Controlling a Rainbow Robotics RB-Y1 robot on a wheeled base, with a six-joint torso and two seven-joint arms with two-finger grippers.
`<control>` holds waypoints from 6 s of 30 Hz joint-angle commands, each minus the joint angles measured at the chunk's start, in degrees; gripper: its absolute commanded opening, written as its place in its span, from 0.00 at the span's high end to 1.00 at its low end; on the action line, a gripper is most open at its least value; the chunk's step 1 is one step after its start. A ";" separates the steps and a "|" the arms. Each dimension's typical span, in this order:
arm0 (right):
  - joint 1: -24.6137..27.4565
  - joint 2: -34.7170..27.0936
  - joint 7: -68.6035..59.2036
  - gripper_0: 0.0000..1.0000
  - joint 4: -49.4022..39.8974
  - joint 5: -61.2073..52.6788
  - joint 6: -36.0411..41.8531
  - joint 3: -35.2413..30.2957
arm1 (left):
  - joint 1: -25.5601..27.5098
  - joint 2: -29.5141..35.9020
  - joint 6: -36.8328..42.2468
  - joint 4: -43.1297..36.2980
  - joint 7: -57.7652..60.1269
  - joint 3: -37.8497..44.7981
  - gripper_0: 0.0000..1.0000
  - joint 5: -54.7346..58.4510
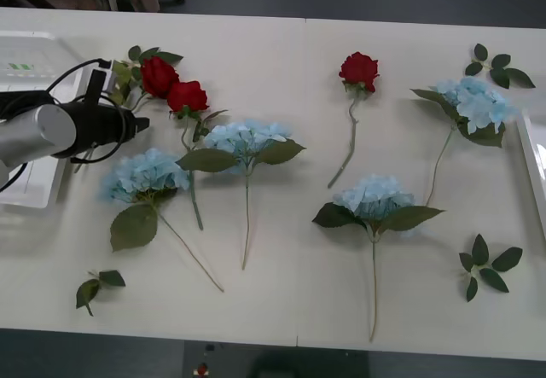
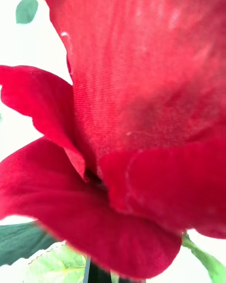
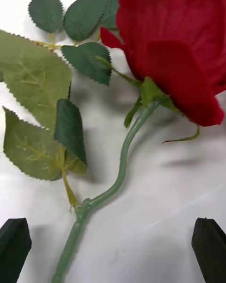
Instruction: Put the red flowers into the right box and the blue flowers into the left box
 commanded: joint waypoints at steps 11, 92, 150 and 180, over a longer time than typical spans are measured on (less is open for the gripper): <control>-9.83 -11.79 24.02 1.00 25.97 -1.97 -9.32 0.47 | -1.18 1.08 1.18 0.35 -1.34 -2.66 0.00 5.30; -3.50 20.72 -12.10 0.00 12.87 10.24 -18.11 14.27 | 4.80 20.41 7.07 -22.33 -7.49 -3.27 0.38 7.15; -3.50 19.41 9.17 1.00 -6.37 -11.03 -5.90 3.55 | -4.52 0.29 6.89 3.69 -8.72 -4.33 1.00 1.08; 2.04 16.68 -5.07 0.37 -10.33 -0.57 2.45 1.97 | 4.80 13.91 6.89 -39.02 -8.28 10.26 1.00 22.53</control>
